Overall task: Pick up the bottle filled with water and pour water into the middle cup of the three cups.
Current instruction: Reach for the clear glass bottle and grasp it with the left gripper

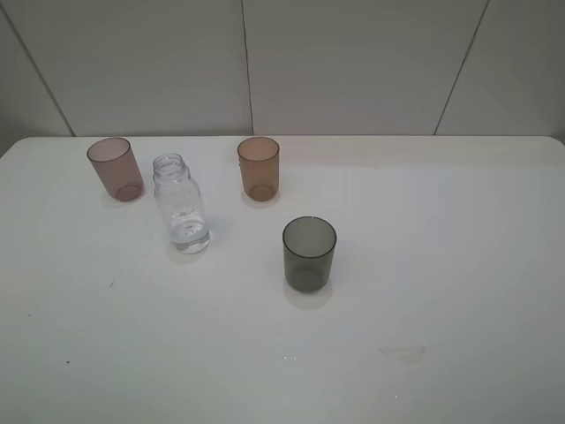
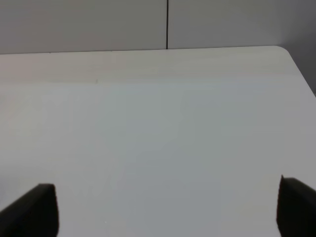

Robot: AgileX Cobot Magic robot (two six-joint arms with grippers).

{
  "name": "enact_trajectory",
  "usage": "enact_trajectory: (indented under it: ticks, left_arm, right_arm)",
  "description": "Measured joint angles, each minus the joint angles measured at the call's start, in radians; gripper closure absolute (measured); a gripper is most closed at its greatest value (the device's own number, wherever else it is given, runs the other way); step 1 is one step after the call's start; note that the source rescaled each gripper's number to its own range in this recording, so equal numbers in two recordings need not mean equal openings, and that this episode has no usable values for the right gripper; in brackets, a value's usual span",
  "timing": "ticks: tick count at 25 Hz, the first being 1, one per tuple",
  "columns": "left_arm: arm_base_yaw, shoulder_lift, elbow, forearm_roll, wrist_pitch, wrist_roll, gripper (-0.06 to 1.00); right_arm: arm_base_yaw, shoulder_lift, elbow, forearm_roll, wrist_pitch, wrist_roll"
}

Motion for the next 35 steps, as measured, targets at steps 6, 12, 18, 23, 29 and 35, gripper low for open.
enact_trajectory:
  ticks: [6, 12, 18, 23, 29, 35]
  left_arm:
    - [-0.087, 0.132, -0.028, -0.002, -0.146, 0.071, -0.06]
    - [-0.169, 0.446, -0.028, -0.066, -0.342, 0.106, -0.06]
    - [-0.250, 0.726, -0.026, -0.167, -0.476, 0.181, -0.06]
    - [-0.328, 0.866, 0.043, -0.216, -0.689, 0.199, -0.06]
    - [-0.455, 1.018, 0.216, -0.221, -1.097, 0.179, -0.06]
    - [-0.529, 1.232, 0.330, -0.225, -1.569, 0.112, -0.06]
  right_arm:
    - [0.000, 0.000, 0.000, 0.000, 0.000, 0.000]
    - [0.000, 0.000, 0.000, 0.000, 0.000, 0.000]
    - [0.000, 0.000, 0.000, 0.000, 0.000, 0.000]
    - [0.000, 0.000, 0.000, 0.000, 0.000, 0.000]
    - [0.000, 0.000, 0.000, 0.000, 0.000, 0.000]
    - [0.000, 0.000, 0.000, 0.000, 0.000, 0.000]
